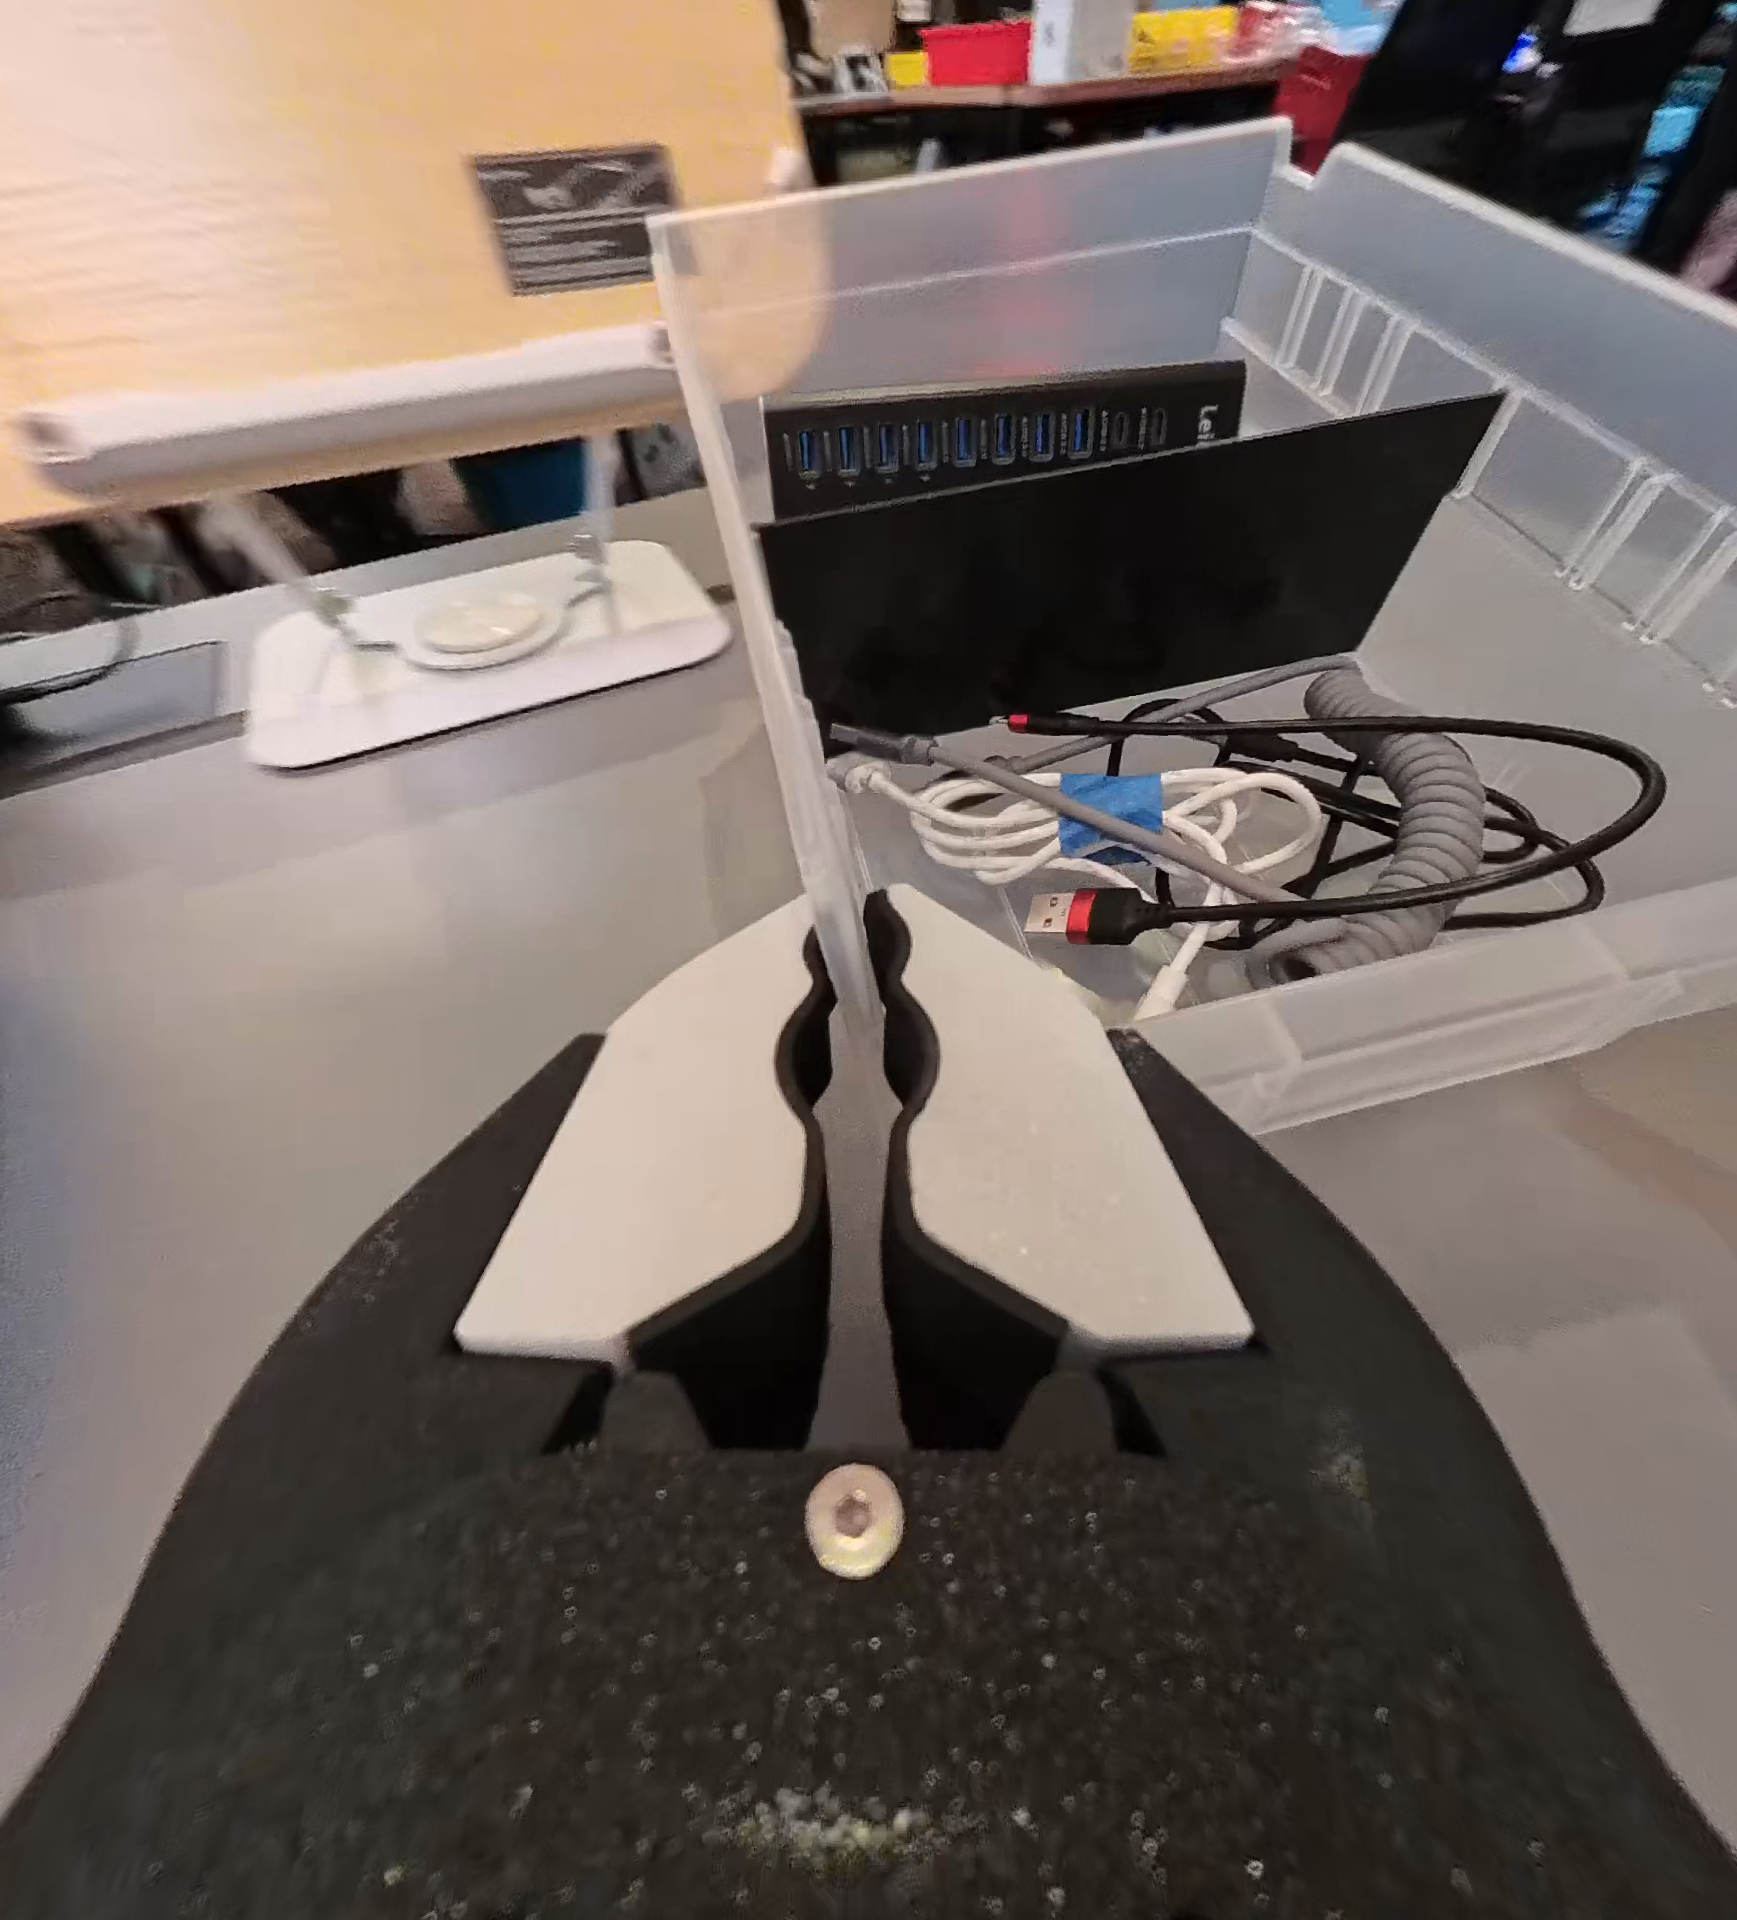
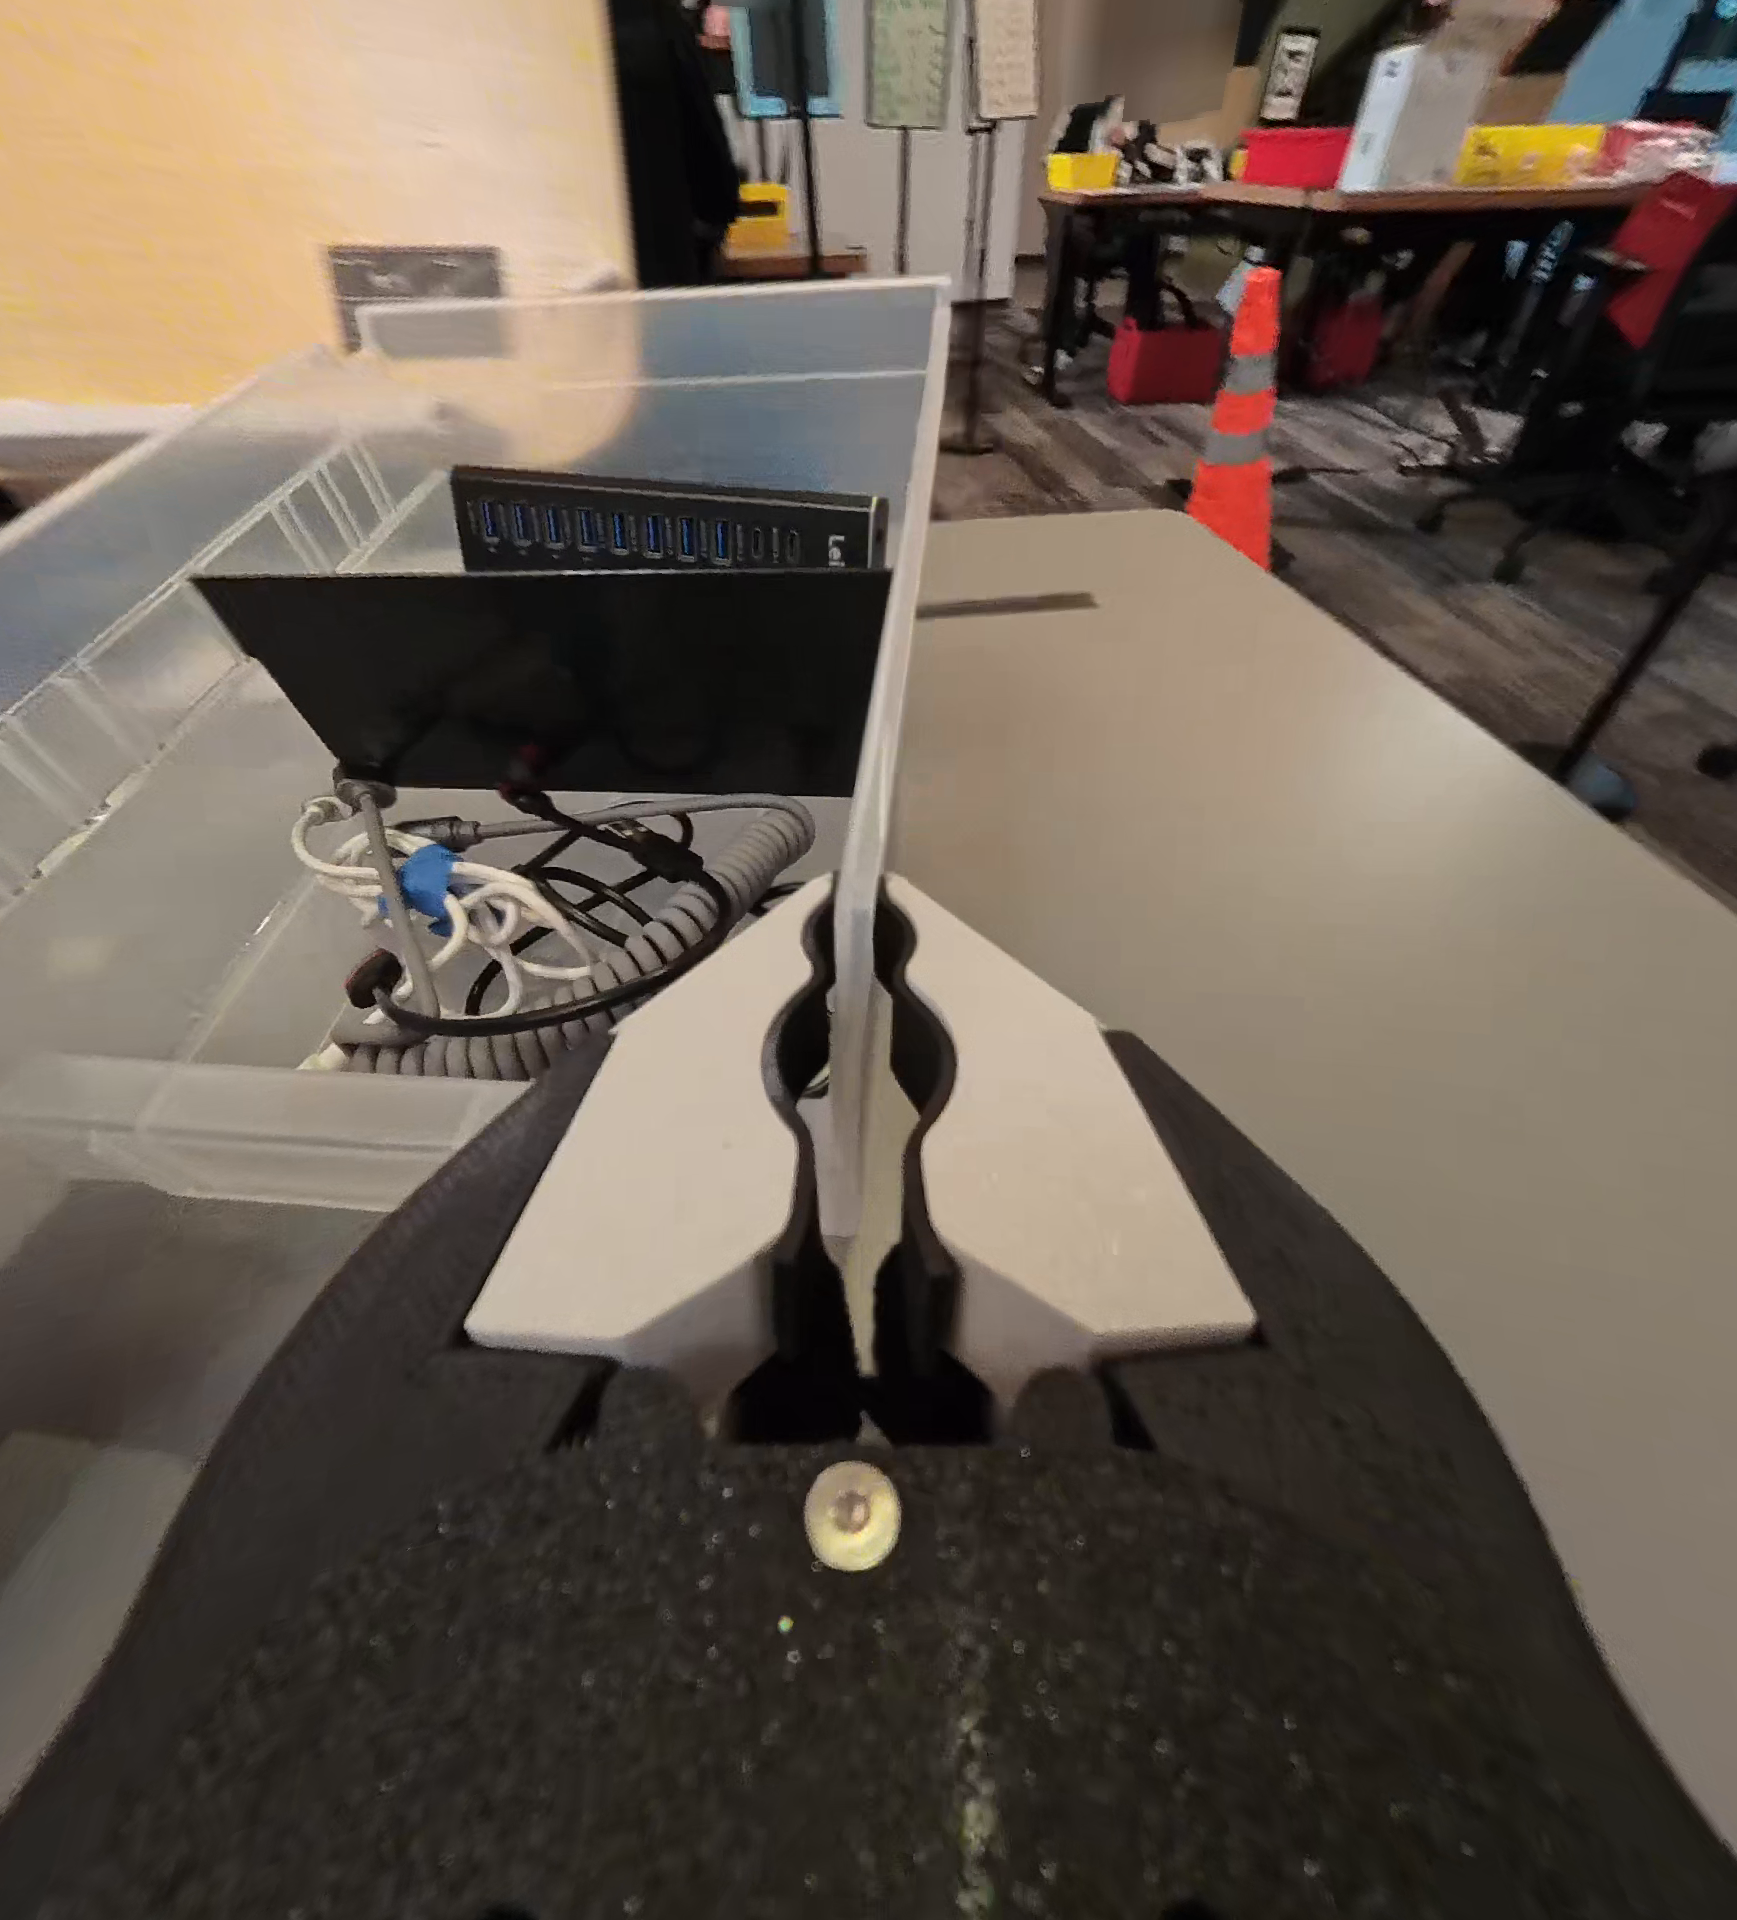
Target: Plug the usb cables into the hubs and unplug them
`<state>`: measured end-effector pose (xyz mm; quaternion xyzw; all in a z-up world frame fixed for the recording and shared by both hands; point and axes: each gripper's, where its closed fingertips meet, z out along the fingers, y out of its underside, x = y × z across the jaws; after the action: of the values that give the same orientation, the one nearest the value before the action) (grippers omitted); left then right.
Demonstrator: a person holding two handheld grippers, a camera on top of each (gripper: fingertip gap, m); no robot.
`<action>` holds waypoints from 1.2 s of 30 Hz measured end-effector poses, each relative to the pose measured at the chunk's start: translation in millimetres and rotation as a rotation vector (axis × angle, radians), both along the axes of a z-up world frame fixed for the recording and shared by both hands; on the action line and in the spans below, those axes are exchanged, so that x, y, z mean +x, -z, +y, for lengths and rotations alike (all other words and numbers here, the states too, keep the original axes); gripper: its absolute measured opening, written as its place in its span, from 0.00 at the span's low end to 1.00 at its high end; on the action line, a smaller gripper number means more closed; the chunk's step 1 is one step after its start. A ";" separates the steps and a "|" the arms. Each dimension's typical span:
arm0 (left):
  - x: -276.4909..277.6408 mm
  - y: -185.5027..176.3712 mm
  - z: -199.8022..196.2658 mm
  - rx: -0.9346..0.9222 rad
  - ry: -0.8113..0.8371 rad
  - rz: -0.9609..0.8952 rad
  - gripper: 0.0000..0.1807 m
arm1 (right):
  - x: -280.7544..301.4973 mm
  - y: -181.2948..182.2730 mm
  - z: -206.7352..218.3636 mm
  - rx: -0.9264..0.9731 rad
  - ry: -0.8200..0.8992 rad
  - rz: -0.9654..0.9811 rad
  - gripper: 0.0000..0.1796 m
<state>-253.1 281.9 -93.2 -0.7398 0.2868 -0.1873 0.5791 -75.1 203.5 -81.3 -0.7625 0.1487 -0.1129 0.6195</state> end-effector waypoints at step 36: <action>-404.3 20.5 93.7 -0.177 -0.465 -0.020 0.35 | -336.0 10.7 -48.9 -0.008 -1.235 0.097 0.17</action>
<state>-657.4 375.7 -113.7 -0.8318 0.0858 -0.0806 0.5425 -411.0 154.6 -92.0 -0.7144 -0.2924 0.3009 0.5600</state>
